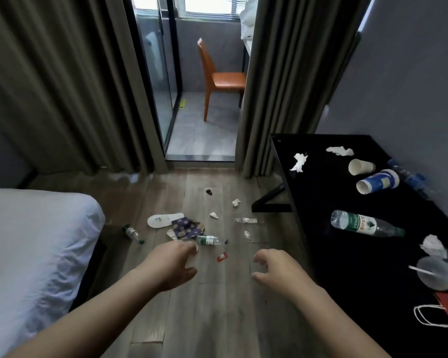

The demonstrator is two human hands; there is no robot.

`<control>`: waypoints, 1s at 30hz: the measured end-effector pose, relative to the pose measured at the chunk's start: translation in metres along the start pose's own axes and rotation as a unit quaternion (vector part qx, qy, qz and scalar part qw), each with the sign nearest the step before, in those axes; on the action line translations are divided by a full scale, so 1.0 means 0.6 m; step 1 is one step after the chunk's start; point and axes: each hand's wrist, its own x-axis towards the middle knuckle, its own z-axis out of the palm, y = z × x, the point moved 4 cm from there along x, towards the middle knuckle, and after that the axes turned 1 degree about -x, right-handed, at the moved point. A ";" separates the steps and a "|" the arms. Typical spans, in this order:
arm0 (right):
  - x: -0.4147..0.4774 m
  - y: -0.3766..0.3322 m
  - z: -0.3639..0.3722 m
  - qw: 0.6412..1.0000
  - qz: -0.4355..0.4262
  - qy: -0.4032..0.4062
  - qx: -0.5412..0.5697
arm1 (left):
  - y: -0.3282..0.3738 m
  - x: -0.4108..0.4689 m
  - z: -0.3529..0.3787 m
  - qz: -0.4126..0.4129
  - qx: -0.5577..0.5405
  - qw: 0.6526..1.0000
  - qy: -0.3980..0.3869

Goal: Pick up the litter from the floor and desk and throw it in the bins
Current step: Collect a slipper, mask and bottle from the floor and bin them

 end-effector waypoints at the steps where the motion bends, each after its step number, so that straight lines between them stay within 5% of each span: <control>1: 0.018 0.006 -0.004 1.000 0.001 -0.003 0.001 | -0.001 0.021 -0.003 0.000 0.004 1.000 -0.004; 20: 0.464 0.001 -0.037 0.995 0.082 -0.055 0.026 | -0.207 0.482 -0.034 0.036 -0.008 0.996 -0.085; 30: 0.728 0.049 0.076 0.992 0.083 -0.098 0.000 | -0.332 0.671 0.146 -0.051 -0.037 0.987 -0.144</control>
